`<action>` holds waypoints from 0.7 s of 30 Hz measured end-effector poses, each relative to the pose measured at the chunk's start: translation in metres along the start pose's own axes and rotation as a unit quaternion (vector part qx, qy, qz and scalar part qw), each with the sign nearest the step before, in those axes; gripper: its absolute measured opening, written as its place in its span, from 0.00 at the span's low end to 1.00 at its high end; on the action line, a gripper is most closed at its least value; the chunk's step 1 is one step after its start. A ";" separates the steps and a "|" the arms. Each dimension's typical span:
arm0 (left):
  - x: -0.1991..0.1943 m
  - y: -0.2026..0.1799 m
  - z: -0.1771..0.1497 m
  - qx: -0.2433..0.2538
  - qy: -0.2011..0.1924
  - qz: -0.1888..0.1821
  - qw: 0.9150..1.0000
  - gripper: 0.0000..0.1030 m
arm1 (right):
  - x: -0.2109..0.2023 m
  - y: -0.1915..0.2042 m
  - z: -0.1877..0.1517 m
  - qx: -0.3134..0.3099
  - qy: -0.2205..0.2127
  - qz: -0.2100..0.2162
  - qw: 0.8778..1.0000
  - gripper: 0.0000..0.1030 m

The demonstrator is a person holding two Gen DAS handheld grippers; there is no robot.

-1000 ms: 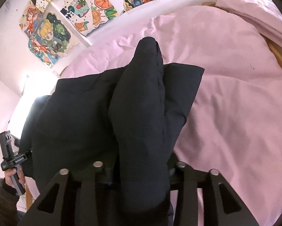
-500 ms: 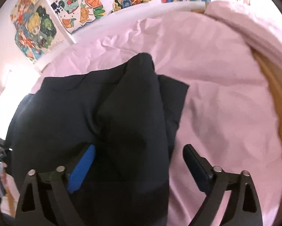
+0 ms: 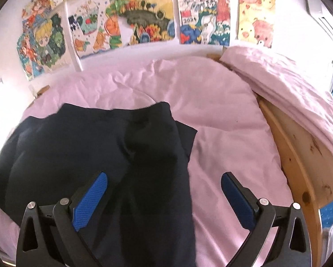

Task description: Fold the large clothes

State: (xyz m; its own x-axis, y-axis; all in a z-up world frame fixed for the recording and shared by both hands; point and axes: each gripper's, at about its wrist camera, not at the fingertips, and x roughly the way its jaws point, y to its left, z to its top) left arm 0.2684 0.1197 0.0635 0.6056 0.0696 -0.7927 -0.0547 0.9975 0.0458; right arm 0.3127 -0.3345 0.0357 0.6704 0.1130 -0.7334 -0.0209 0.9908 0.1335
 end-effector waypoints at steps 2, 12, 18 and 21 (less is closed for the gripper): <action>-0.011 -0.005 -0.003 -0.007 -0.016 -0.004 1.000 0.86 | -0.011 0.005 -0.005 0.005 -0.011 0.004 1.000 1.00; -0.060 -0.031 -0.026 -0.003 -0.085 -0.051 0.995 0.98 | -0.061 0.030 -0.042 0.023 -0.059 0.028 0.998 1.00; -0.091 -0.041 -0.046 -0.002 -0.133 -0.092 0.987 0.98 | -0.092 0.036 -0.068 0.026 -0.108 0.034 0.993 1.00; -0.104 -0.045 -0.058 0.005 -0.157 -0.099 0.983 0.98 | -0.104 0.040 -0.080 0.027 -0.130 0.043 0.990 1.00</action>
State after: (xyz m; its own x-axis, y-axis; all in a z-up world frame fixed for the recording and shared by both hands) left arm 0.1618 0.0667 0.1081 0.8185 -0.1263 -0.5604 0.0963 0.9919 -0.0829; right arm 0.1829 -0.3001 0.0637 0.8365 0.1671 -0.5218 -0.0518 0.9722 0.2282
